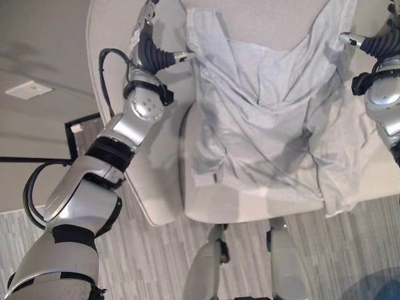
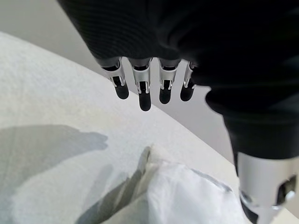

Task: Hang the clothes on the sofa on the clothes rack.

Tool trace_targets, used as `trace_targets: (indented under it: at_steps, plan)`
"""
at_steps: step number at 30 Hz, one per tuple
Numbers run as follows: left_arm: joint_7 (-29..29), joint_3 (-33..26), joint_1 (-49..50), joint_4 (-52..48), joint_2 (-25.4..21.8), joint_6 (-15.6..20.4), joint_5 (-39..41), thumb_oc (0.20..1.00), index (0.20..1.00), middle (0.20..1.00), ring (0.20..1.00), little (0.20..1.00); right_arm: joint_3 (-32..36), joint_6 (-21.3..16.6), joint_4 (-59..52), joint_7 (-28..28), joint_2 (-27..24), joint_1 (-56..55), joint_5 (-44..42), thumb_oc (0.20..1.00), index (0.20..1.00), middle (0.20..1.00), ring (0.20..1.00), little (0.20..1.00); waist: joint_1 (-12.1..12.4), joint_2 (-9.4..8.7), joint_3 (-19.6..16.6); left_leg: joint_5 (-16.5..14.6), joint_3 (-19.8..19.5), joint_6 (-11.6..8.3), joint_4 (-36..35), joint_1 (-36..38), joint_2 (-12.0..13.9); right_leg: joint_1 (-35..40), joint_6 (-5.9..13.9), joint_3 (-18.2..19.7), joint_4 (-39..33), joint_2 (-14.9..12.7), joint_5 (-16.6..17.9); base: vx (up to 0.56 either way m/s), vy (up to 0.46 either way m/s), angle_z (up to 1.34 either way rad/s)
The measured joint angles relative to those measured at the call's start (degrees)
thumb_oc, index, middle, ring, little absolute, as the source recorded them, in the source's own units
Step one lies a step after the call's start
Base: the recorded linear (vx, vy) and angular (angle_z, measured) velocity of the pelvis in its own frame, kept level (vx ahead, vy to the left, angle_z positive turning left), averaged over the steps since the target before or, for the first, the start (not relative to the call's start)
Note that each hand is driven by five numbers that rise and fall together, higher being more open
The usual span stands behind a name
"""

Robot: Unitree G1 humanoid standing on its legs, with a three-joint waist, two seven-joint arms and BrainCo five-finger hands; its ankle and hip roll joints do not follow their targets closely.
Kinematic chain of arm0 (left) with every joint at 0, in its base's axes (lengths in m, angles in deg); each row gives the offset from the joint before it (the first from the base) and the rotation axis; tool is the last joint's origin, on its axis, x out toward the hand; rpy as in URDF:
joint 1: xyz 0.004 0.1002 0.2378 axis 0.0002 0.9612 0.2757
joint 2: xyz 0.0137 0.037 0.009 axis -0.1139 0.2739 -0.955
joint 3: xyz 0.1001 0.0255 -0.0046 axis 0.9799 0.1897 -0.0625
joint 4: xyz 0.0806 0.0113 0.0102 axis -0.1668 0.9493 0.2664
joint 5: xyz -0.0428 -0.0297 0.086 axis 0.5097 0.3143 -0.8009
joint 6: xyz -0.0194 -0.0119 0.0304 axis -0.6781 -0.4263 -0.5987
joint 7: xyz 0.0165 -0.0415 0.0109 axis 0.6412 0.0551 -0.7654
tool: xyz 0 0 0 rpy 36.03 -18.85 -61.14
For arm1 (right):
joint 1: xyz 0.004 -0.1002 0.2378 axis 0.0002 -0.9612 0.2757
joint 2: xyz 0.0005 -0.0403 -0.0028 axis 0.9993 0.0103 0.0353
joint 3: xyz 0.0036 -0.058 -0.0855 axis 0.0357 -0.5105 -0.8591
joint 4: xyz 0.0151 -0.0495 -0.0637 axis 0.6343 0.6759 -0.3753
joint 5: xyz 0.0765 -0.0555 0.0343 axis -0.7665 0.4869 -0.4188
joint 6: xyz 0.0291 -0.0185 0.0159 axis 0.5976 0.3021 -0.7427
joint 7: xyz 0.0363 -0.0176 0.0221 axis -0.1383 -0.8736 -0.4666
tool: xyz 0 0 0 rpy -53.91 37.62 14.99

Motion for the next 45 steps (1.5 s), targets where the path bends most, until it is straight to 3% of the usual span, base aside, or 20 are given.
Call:
trace_targets:
  at_steps: [7,19,28,45]
  plan:
    - [0.32,0.65,-0.14,4.20,0.00,-0.11,1.07,1.000,1.000,1.000,1.000,1.000,-3.58,0.17,4.46,-2.94,2.10,2.47,-3.15,1.000,1.000,1.000,1.000,1.000,0.36,0.00,0.00,0.10,-0.04,0.01,0.00,0.01,0.03,0.02,-0.09,-0.03,0.00,0.04,0.08,0.00,0.000,0.00]
    - [7.36,14.46,-11.20,19.94,4.27,-1.85,3.34,1.000,1.000,1.000,1.000,1.000,-11.92,0.32,10.30,-6.11,7.65,8.11,-7.33,1.000,1.000,1.000,1.000,1.000,-1.02,-0.01,-0.01,0.27,-0.16,0.04,0.01,-0.42,0.01,-0.36,-0.09,-0.13,0.01,0.02,0.13,0.00,-0.001,0.00]
    - [9.83,15.75,-14.37,24.07,9.79,-3.33,3.35,1.000,1.000,1.000,1.000,1.000,-14.20,1.92,14.84,-7.60,10.14,11.34,-7.31,1.000,1.000,1.000,1.000,1.000,-1.71,-0.05,-0.03,0.44,0.25,0.09,0.02,-2.30,0.08,-2.50,-0.23,0.26,0.02,0.19,0.55,0.00,0.000,0.00]
    - [10.07,16.15,-17.35,27.94,9.96,-5.59,3.13,1.000,1.000,1.000,1.000,1.000,-16.38,6.50,21.80,-5.25,12.50,16.08,-1.53,1.000,1.000,1.000,1.000,1.000,-2.61,-0.47,-0.11,0.46,1.46,0.12,0.02,-4.03,0.07,-4.89,-0.25,1.52,0.03,0.36,1.11,0.00,-0.004,-0.03]
